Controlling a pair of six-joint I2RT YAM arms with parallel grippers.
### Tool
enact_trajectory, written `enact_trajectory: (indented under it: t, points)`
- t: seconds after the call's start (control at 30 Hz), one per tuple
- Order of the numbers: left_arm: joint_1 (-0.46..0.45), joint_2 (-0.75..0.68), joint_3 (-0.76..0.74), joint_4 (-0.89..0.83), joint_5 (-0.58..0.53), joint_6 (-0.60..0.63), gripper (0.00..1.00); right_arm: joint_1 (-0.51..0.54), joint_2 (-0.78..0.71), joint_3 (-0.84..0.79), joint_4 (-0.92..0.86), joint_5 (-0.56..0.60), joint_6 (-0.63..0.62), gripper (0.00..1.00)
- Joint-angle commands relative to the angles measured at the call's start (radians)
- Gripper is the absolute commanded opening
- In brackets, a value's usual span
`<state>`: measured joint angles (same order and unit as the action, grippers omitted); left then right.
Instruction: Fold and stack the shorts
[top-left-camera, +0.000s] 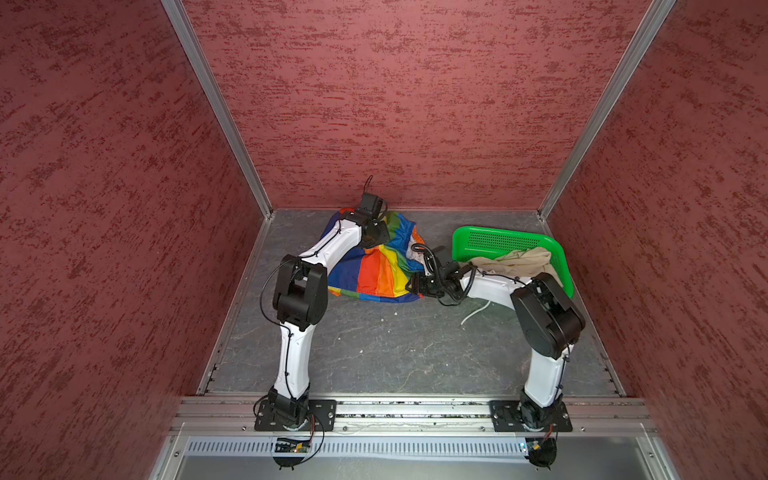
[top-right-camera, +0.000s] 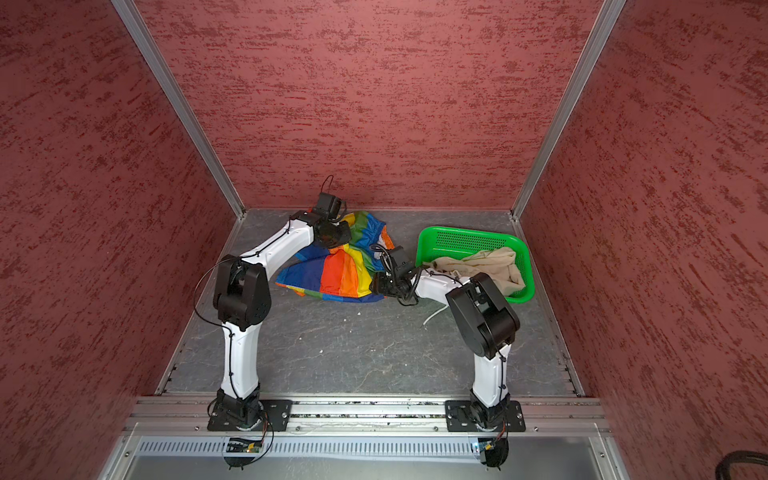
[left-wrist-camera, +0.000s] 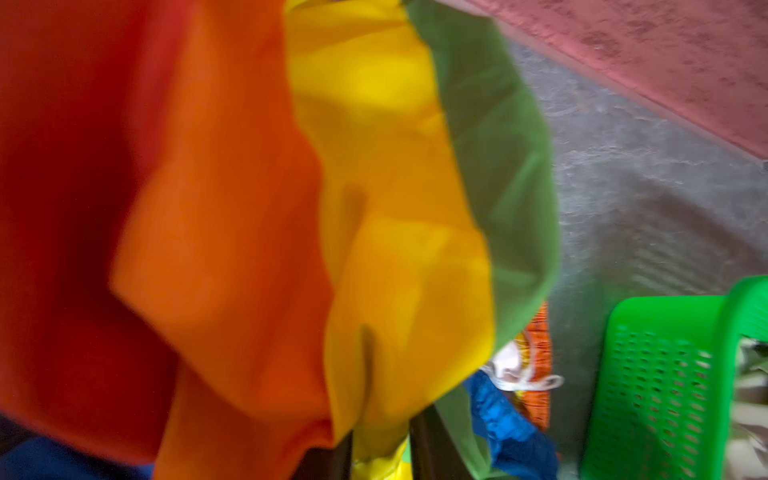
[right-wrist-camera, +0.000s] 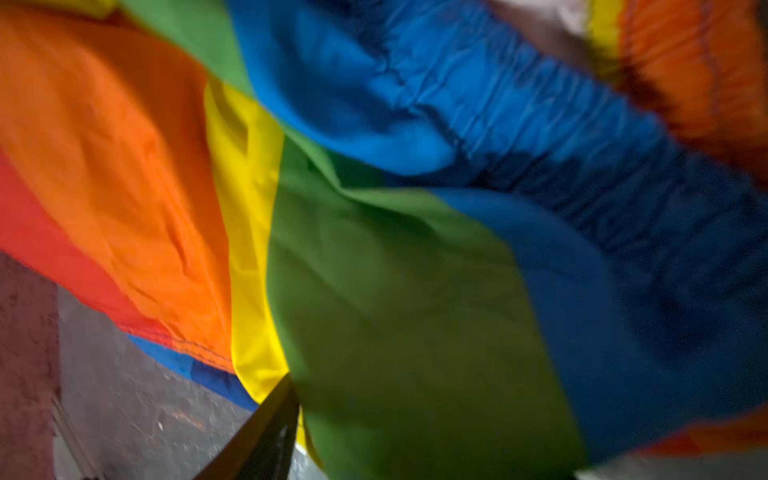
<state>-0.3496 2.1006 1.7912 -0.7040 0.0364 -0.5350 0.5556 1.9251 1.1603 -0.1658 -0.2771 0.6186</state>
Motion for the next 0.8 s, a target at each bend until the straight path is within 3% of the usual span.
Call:
enact_trajectory:
  t: [0.0, 0.03, 0.07, 0.27, 0.37, 0.43, 0.47, 0.5, 0.57, 0.6, 0.77]
  points:
    - [0.033, -0.105, -0.101, 0.026, 0.026, -0.015, 0.21, -0.008, 0.018, 0.049, 0.104, 0.015, 0.092, 0.2]
    - [0.044, -0.128, -0.136, 0.034, 0.029, -0.021, 0.2, -0.012, 0.017, 0.058, 0.119, 0.017, 0.097, 0.07]
    - [0.058, -0.161, -0.186, 0.048, 0.037, -0.027, 0.19, -0.018, 0.009, 0.068, 0.136, 0.02, 0.098, 0.0]
    - [0.148, -0.358, -0.443, 0.111, 0.12, -0.085, 0.1, -0.084, -0.077, 0.209, 0.158, -0.005, 0.012, 0.0]
    - [0.166, -0.458, -0.523, 0.121, 0.179, -0.113, 0.09, -0.097, -0.074, 0.411, 0.079, -0.095, -0.156, 0.0]
    - [0.175, -0.515, -0.538, 0.123, 0.242, -0.131, 0.09, -0.096, -0.055, 0.552, 0.015, -0.23, -0.294, 0.0]
    - [0.189, -0.538, -0.53, 0.124, 0.294, -0.139, 0.12, -0.096, -0.047, 0.614, -0.016, -0.3, -0.353, 0.0]
    - [0.205, -0.556, -0.513, 0.117, 0.332, -0.144, 0.21, -0.096, -0.043, 0.662, -0.047, -0.345, -0.392, 0.0]
    - [0.254, -0.592, -0.447, 0.094, 0.392, -0.154, 0.55, -0.095, -0.036, 0.765, -0.128, -0.425, -0.474, 0.0]
    - [0.276, -0.607, -0.417, 0.09, 0.408, -0.158, 0.65, -0.095, -0.035, 0.794, -0.163, -0.453, -0.503, 0.0]
    - [0.364, -0.684, -0.285, 0.141, 0.42, -0.18, 0.8, -0.094, -0.058, 0.792, -0.277, -0.58, -0.626, 0.0]
